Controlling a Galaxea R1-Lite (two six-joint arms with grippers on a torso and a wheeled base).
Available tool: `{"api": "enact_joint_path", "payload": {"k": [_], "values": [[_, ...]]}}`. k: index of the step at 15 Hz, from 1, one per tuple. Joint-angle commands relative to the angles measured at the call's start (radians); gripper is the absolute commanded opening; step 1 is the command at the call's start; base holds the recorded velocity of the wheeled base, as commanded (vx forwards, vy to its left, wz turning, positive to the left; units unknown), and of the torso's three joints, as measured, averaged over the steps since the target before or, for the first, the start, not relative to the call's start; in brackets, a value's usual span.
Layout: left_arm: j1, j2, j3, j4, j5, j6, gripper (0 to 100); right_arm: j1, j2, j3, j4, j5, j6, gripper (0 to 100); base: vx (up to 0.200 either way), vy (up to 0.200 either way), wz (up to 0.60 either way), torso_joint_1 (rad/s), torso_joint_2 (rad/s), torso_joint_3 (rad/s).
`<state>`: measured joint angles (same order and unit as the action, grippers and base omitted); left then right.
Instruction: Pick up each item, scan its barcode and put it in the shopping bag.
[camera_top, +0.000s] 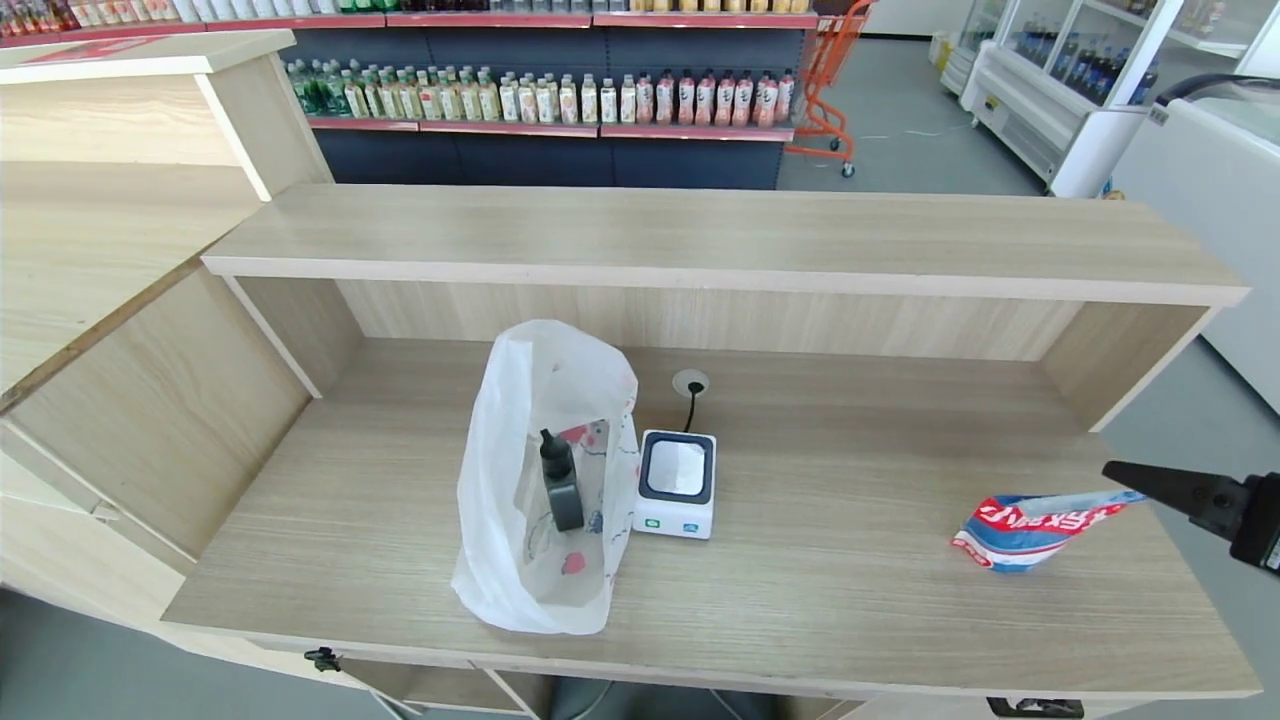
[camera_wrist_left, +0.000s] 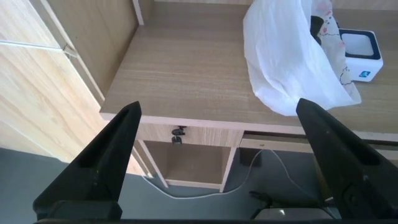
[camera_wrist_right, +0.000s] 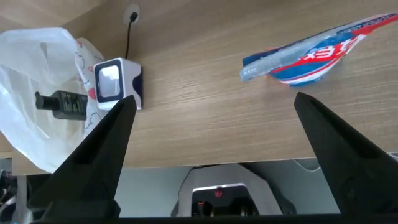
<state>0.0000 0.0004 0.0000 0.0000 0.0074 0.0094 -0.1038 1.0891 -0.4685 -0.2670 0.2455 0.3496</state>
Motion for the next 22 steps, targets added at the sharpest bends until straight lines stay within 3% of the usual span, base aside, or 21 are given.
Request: {"api": "enact_joint_path", "payload": {"k": [1,4,9,13,16,19,22], "values": [[0.0,0.001,0.0,0.0,0.0,0.0,100,0.0,-0.005,-0.001,0.0,-0.002,0.0,100,0.0,0.0,0.0,0.0,0.0,0.0],[0.0,0.0,0.0,0.0,0.002,-0.006,100,-0.008,-0.002,0.004,0.009,-0.038,0.014,100,0.0,-0.2,0.0,0.004,0.01,-0.001],[0.0,0.0,0.0,0.0,0.002,-0.006,100,-0.008,-0.071,-0.005,0.138,-0.063,0.068,100,0.0,-0.2,0.0,0.003,0.0,0.003],[0.0,0.001,0.0,0.0,0.0,-0.006,100,-0.008,-0.089,-0.016,0.196,-0.074,0.124,100,0.0,0.0,0.0,0.0,0.0,0.0],[0.0,0.0,0.0,0.0,0.0,-0.006,100,-0.007,-0.018,-0.107,0.29,-0.186,0.275,100,0.0,0.0,0.0,0.0,0.0,0.0],[0.0,0.001,0.0,0.0,0.002,-0.006,100,-0.007,0.067,-0.131,0.285,-0.259,0.361,100,0.0,0.0,0.0,0.0,0.0,0.0],[0.0,0.0,0.0,0.0,0.002,-0.006,100,-0.004,0.127,-0.145,0.279,-0.27,0.425,100,0.0,0.0,0.0,0.0,0.0,0.0]]}}
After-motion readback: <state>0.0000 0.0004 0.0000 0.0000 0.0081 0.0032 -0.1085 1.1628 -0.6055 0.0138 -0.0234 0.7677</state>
